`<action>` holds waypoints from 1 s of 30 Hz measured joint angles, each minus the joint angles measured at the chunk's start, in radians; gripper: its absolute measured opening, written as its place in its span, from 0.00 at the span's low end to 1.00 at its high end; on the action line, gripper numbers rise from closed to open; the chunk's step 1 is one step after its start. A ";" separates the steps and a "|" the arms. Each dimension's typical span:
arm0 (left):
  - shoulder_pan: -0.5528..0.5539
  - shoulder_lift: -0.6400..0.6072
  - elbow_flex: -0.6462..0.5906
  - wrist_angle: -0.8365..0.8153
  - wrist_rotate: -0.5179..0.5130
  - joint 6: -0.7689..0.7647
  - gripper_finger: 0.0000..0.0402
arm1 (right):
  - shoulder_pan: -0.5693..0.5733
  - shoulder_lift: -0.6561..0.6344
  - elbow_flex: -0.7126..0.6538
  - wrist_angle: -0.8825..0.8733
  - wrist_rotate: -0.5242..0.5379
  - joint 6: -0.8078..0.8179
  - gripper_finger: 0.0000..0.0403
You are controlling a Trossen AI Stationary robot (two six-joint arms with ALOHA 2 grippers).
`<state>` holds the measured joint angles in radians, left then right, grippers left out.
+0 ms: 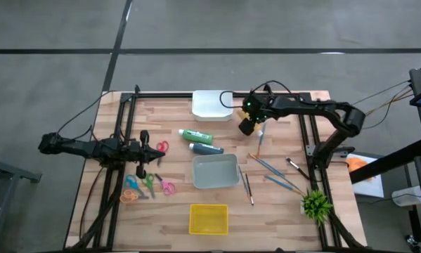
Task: Pick & Place Paint Supplies
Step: Put the yellow paint bottle into the white bin
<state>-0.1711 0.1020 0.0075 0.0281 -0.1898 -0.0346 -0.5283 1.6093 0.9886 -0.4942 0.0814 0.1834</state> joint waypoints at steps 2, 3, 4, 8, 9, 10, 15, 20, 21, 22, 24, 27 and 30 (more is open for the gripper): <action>0.000 0.000 0.000 0.000 0.000 0.000 0.00 | 0.000 -0.047 0.007 0.002 0.008 -0.015 0.56; 0.000 0.000 0.000 0.000 0.000 0.000 0.00 | 0.000 -0.069 0.013 0.005 0.017 -0.023 0.56; 0.000 0.000 0.000 0.000 0.000 0.000 0.00 | 0.000 -0.091 0.017 0.006 0.026 -0.038 0.56; 0.000 0.000 0.000 0.000 0.000 0.000 0.00 | 0.000 -0.163 0.047 0.005 0.028 -0.194 0.56; 0.000 0.000 0.000 0.000 0.000 0.000 0.00 | 0.000 -0.174 0.059 0.005 0.027 -0.249 0.56; 0.000 0.000 0.000 0.000 0.000 0.000 0.00 | 0.000 -0.182 0.072 0.009 0.026 -0.304 0.56; 0.000 0.000 0.000 0.000 0.000 0.000 0.00 | 0.000 -0.154 0.165 0.013 -0.003 -0.527 0.56; 0.000 0.000 0.000 0.000 0.000 0.000 0.00 | 0.001 -0.037 0.307 0.012 -0.117 -0.738 0.56; 0.000 0.000 0.000 0.000 0.000 0.000 0.00 | 0.001 -0.006 0.342 0.012 -0.119 -0.756 0.56; 0.000 0.000 0.000 0.000 0.000 0.000 0.00 | 0.001 0.028 0.378 0.012 -0.120 -0.772 0.56; 0.000 0.000 0.000 0.000 0.000 0.000 0.00 | 0.000 0.094 0.446 0.011 -0.117 -0.792 0.56; 0.000 0.000 0.000 0.000 0.000 0.000 0.00 | -0.002 0.187 0.542 -0.029 -0.104 -0.797 0.56; 0.000 0.000 0.000 0.000 0.000 0.000 0.00 | 0.000 0.263 0.630 -0.057 -0.105 -0.824 0.56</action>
<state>-0.1707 0.1020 0.0074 0.0284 -0.1898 -0.0349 -0.5285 1.8722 1.6182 -0.5510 -0.0239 -0.6402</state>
